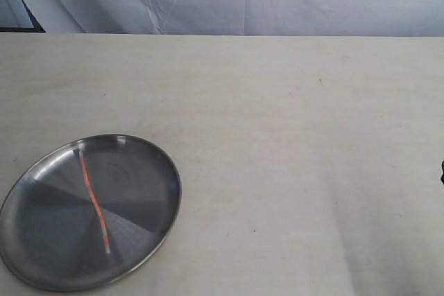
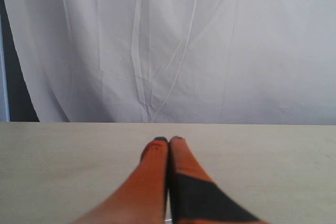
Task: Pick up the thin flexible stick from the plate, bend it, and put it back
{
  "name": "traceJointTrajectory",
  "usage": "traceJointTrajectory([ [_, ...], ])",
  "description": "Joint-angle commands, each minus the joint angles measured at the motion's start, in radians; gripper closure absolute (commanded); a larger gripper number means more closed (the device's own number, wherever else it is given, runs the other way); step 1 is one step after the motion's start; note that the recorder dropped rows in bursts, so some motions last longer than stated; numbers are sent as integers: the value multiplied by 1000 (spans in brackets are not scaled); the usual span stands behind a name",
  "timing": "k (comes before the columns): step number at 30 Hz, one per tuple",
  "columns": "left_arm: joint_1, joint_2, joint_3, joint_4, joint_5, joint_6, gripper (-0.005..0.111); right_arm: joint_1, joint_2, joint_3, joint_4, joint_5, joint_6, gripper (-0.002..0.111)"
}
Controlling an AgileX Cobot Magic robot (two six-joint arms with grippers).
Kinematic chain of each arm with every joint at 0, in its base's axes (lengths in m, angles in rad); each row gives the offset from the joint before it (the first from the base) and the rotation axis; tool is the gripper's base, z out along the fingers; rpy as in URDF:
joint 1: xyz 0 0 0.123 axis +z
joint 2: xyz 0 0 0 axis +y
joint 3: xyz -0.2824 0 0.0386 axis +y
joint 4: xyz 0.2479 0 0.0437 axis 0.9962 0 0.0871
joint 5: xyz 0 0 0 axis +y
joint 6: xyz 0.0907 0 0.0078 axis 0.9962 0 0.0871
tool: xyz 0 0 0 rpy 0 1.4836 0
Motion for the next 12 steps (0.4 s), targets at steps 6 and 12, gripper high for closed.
traceJointTrajectory([
  [6, 0, -2, 4, 3, 3, -3, 107, -3, -7, 3, 1, -10, -2, 109],
  [12, 0, -2, 4, 3, 3, -3, 107, -3, -7, 3, 1, -10, -2, 109],
])
